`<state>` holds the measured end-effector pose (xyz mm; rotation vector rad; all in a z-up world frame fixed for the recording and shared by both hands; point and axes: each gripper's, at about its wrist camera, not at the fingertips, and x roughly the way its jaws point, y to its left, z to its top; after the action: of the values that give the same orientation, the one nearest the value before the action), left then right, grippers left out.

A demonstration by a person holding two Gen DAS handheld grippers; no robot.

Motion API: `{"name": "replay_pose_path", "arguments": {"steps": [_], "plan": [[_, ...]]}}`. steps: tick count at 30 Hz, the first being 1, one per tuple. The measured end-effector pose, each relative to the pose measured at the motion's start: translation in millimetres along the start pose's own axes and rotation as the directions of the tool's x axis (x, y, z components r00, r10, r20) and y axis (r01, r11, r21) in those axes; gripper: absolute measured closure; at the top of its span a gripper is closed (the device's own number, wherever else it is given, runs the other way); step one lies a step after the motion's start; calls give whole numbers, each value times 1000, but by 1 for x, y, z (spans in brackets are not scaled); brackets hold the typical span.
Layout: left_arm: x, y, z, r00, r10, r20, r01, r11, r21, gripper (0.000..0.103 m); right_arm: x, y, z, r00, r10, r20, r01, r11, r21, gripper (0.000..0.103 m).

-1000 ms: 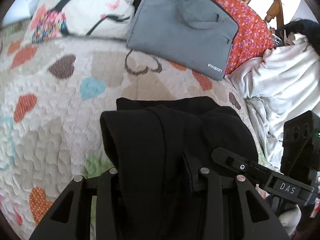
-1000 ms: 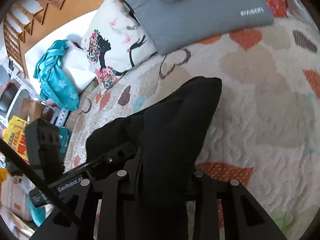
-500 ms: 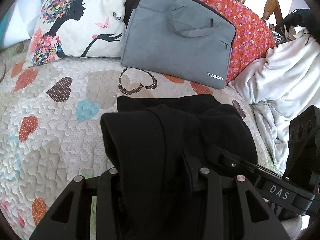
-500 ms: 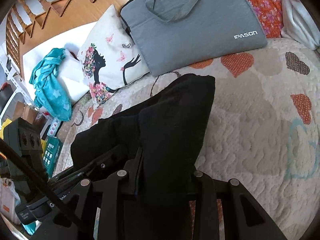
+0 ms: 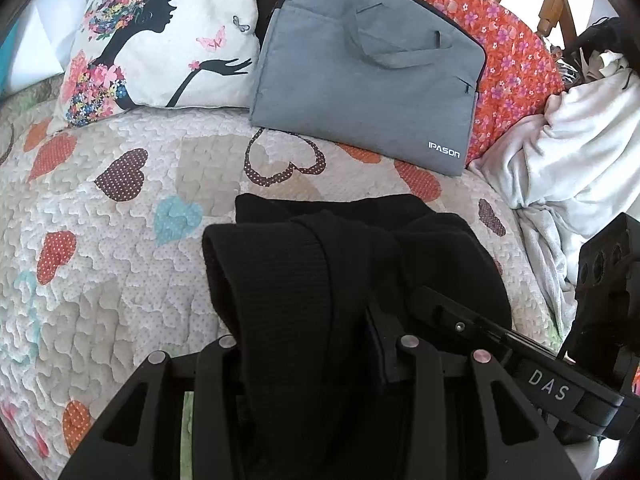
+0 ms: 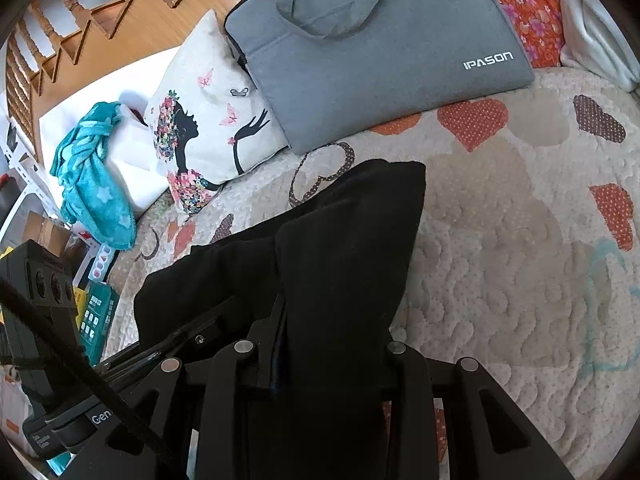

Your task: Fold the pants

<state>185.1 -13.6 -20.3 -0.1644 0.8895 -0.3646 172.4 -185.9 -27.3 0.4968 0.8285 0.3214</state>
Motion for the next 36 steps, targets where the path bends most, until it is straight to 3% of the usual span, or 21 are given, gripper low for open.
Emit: {"name": "replay_pose_path", "arguments": {"steps": [12,16,20,22,29,34,36], "plan": [[19,10,3,999,-2,-39,0,999,-42,64,13,-11,0,1000,-15,-18,16,999,29,71],[26,32,10,993,-83,-80,71,987,-146,60,19,-21,0,999,-20,-36,22,997,70,59],[36,56,10,981,-158,-115,123,956,-267,56,21,-30,1,999,-31,-44,36,994,103,46],[41,62,7,974,-183,-130,135,941,-310,55,21,-30,1,998,-39,-44,44,994,99,45],[53,66,13,967,-198,-158,134,928,-347,42,29,-27,7,996,-46,-74,52,995,84,40],[68,74,19,948,-258,-186,175,912,-370,40,42,-34,17,987,-10,-160,24,996,90,38],[67,71,20,949,-251,-192,173,922,-347,40,44,-33,18,985,-7,-171,22,996,85,38]]}}
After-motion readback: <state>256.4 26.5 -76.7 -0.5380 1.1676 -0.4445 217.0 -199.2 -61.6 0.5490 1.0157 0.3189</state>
